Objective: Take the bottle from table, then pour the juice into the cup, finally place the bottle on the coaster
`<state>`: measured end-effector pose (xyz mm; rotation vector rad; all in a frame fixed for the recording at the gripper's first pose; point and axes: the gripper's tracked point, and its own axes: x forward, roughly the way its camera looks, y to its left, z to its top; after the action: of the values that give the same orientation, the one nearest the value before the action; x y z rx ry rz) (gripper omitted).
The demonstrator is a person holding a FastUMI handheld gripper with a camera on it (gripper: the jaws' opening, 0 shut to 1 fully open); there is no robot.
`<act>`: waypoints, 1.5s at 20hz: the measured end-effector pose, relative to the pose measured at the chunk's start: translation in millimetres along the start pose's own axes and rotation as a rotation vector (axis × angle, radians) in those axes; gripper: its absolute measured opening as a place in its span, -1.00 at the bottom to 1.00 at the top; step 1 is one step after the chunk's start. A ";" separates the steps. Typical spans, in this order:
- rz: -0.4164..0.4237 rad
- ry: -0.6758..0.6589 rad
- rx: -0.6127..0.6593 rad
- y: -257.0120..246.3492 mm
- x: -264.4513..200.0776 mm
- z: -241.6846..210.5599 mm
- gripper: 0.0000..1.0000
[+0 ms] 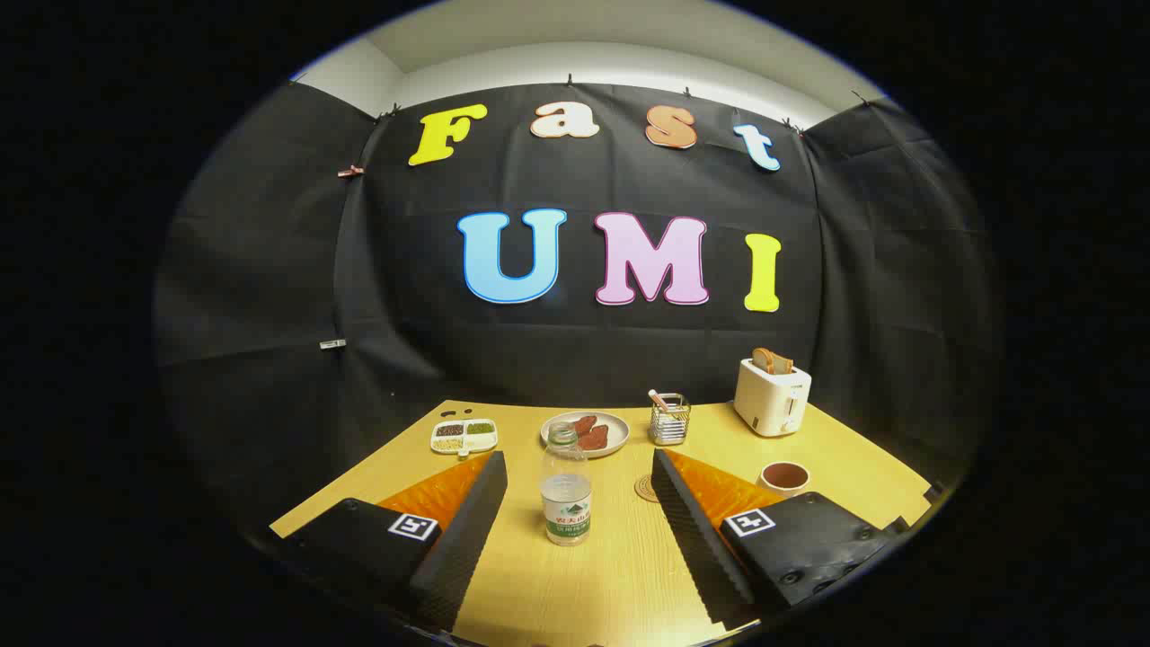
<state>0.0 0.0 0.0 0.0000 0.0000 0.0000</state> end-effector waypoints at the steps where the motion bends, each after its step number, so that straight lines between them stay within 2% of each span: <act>1: 0.001 0.003 0.005 1.6 -0.6 -0.9 0.98; 6: 0.007 0.012 0.029 9.6 -1.8 -5.4 0.99; 15: -0.031 0.022 0.022 7.6 11.4 -10.9 0.98; 20: -0.090 -0.011 -0.009 3.5 25.7 -8.0 0.98; 24: -0.095 -0.001 0.054 11.7 49.9 -24.6 0.99; 30: -0.100 0.047 0.052 17.5 88.3 -65.5 0.99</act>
<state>88.3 17.5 -65.5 0.0522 0.0466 -0.1000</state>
